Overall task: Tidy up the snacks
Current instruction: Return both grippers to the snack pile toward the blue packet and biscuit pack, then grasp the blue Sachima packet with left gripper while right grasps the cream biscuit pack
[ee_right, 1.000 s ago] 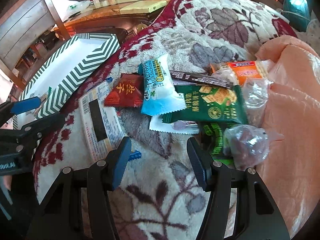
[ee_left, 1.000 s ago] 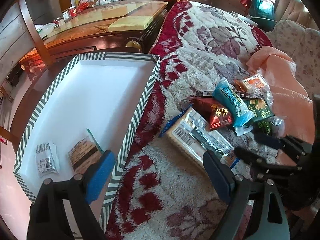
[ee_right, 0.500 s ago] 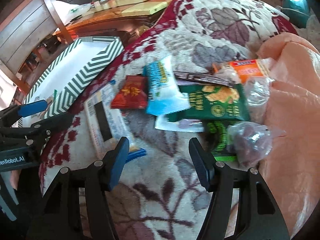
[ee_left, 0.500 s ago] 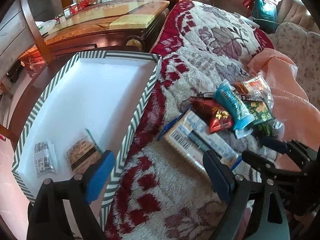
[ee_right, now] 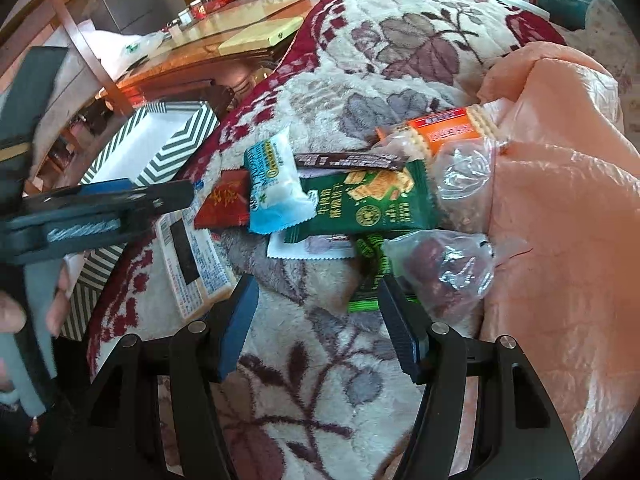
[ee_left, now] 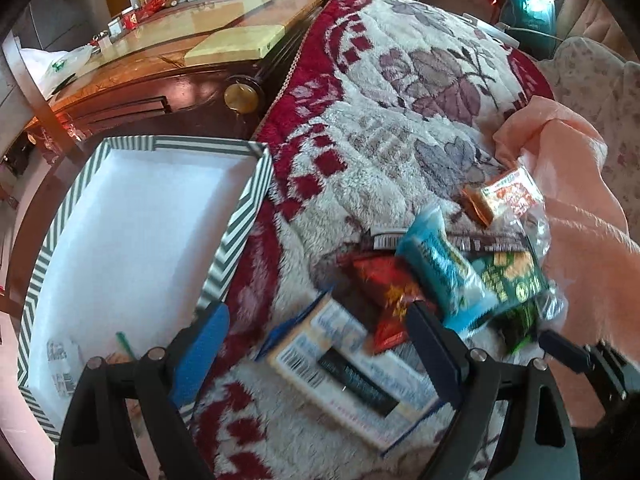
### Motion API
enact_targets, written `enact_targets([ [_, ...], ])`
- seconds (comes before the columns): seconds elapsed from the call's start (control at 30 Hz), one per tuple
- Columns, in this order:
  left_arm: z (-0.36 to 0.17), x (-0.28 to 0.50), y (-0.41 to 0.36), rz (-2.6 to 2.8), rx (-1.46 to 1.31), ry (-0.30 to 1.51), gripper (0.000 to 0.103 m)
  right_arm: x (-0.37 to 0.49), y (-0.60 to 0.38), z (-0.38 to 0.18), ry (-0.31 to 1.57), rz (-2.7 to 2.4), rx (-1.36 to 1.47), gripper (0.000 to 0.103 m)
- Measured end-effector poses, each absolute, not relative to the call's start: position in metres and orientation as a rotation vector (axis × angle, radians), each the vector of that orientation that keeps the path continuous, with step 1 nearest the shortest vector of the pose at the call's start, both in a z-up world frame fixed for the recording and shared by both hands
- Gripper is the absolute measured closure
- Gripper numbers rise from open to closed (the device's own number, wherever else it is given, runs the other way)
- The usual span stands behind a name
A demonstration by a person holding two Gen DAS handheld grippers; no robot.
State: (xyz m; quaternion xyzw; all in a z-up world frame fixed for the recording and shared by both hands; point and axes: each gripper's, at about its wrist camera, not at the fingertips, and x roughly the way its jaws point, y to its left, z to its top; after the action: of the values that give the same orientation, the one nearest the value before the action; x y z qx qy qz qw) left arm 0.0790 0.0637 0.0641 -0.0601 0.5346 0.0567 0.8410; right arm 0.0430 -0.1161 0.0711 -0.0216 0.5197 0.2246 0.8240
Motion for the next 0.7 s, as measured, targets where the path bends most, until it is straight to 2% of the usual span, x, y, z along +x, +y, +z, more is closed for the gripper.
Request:
enact_targets([
  [0.27,0.067,0.105,0.039,0.040,-0.201,1.156,0.012,0.050,-0.138,0.068,1.115,0.449,0.035,0.041],
  [0.33,0.066,0.112,0.031,0.032,-0.207,1.165,0.015,0.051,-0.142,0.067,1.116,0.447,0.050,0.041],
  [0.47,0.062,0.124,0.016,0.014,-0.195,1.181,0.023,0.053,-0.149,0.067,1.114,0.443,0.073,0.041],
  [0.63,0.049,0.133,-0.006,-0.036,-0.176,1.235,0.039,0.056,-0.158,0.066,1.116,0.428,0.101,0.041],
  [0.7,0.042,0.136,-0.013,-0.053,-0.167,1.252,0.050,0.058,-0.163,0.066,1.117,0.417,0.116,0.041],
])
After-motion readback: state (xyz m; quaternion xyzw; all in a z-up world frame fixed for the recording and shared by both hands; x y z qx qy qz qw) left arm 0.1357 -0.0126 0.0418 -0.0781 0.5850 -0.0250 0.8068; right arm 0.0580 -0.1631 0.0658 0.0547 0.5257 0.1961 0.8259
